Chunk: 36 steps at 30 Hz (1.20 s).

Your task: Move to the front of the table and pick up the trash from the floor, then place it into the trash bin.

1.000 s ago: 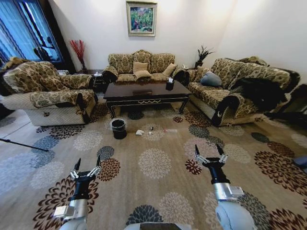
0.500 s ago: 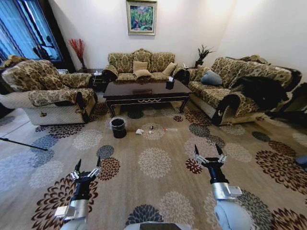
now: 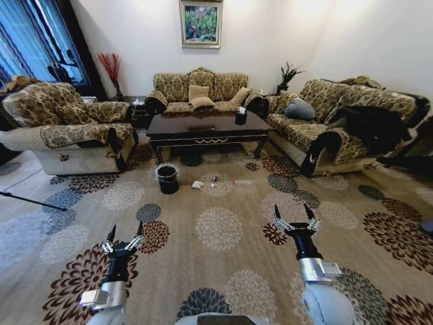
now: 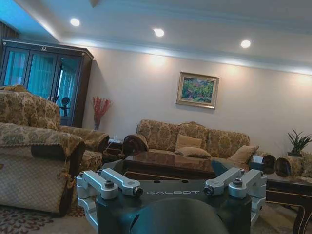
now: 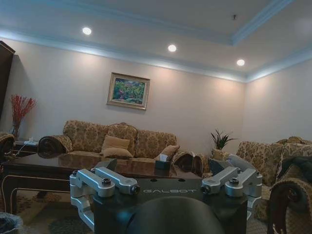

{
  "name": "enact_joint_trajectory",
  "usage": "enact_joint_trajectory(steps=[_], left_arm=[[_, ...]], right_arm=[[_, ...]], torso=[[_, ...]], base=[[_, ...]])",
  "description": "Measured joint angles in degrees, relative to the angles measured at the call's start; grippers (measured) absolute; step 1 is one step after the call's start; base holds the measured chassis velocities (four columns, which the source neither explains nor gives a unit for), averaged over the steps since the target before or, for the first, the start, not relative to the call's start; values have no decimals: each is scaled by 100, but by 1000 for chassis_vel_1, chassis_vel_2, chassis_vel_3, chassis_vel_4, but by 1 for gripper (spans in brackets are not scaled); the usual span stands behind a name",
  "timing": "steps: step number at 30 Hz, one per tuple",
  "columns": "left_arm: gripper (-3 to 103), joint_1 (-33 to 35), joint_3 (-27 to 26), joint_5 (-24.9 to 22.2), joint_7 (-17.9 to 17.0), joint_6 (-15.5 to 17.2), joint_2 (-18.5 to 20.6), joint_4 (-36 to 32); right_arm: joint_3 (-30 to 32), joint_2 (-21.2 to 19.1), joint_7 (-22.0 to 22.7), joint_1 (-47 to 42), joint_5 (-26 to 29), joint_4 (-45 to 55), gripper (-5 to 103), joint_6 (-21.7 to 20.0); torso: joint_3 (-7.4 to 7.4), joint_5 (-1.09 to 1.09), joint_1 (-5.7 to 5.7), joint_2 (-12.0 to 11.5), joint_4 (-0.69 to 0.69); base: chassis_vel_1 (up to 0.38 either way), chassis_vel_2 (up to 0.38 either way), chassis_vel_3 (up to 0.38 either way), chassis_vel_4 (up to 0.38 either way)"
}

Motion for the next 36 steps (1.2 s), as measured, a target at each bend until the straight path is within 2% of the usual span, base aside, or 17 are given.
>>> enact_joint_trajectory(steps=[20, 32, 36], left_arm=[[100, -9, 9, 105, 3, -51, 33, 2], [100, 30, -17, 155, 2, 102, 42, -189], [100, 72, -1, 132, -3, 140, 29, -287]], right_arm=[[-23, 34, 53, 2, -19, -44, 100, -13], [-23, 43, 40, -21, 180, 72, 100, -64], [-81, 95, 115, -88, 567, 219, 100, -212]], torso=[[-272, 0, -212, -484, -1], [-432, 0, -331, -763, 0], [-511, 0, -391, -901, 0]], base=[[0, 0, 0, 0], [0, 0, 0, 0], [0, 0, 0, 0]])
